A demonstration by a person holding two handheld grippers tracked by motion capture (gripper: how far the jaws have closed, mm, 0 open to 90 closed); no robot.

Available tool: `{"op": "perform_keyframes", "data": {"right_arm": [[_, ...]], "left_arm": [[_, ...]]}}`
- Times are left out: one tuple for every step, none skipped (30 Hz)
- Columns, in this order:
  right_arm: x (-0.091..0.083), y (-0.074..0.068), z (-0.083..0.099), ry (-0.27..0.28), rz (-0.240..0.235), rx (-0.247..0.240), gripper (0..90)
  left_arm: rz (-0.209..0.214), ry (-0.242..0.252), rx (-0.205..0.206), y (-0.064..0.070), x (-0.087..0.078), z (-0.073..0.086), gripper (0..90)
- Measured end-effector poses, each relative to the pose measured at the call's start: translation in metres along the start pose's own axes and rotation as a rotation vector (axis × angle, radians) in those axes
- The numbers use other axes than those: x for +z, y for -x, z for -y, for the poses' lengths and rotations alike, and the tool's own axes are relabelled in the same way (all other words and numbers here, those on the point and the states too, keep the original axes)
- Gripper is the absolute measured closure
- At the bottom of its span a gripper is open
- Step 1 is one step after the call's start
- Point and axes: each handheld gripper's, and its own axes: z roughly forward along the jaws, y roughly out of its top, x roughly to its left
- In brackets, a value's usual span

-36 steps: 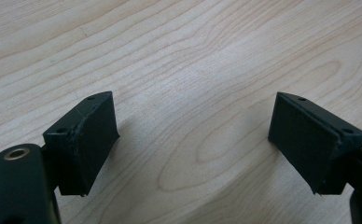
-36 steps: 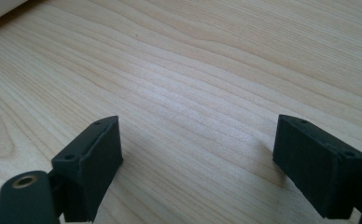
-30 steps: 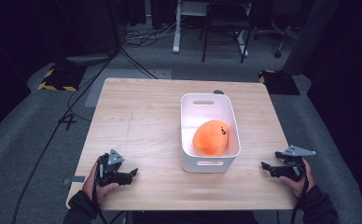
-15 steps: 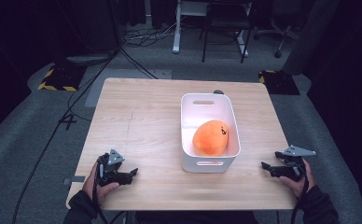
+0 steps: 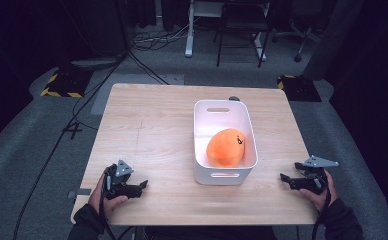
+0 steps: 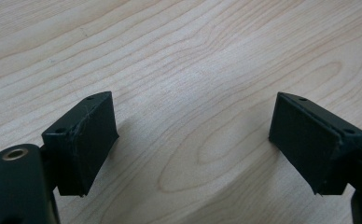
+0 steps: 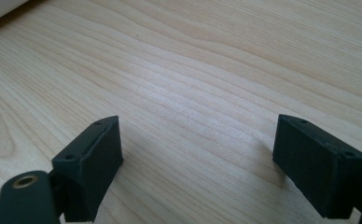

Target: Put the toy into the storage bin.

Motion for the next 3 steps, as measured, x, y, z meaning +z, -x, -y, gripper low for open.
{"op": "perform_keyframes", "data": {"right_arm": [[0.0,0.0,0.0,0.0,0.0,0.0,15.7],[0.0,0.0,0.0,0.0,0.0,0.0,15.7],[0.0,0.0001,0.0,0.0,-0.001,-0.001,15.7]], "left_arm": [[0.0,0.0,0.0,0.0,0.0,0.0,15.2],[0.0,0.0,0.0,0.0,0.0,0.0,15.2],[0.0,0.0,0.0,0.0,0.0,0.0,15.2]]}}
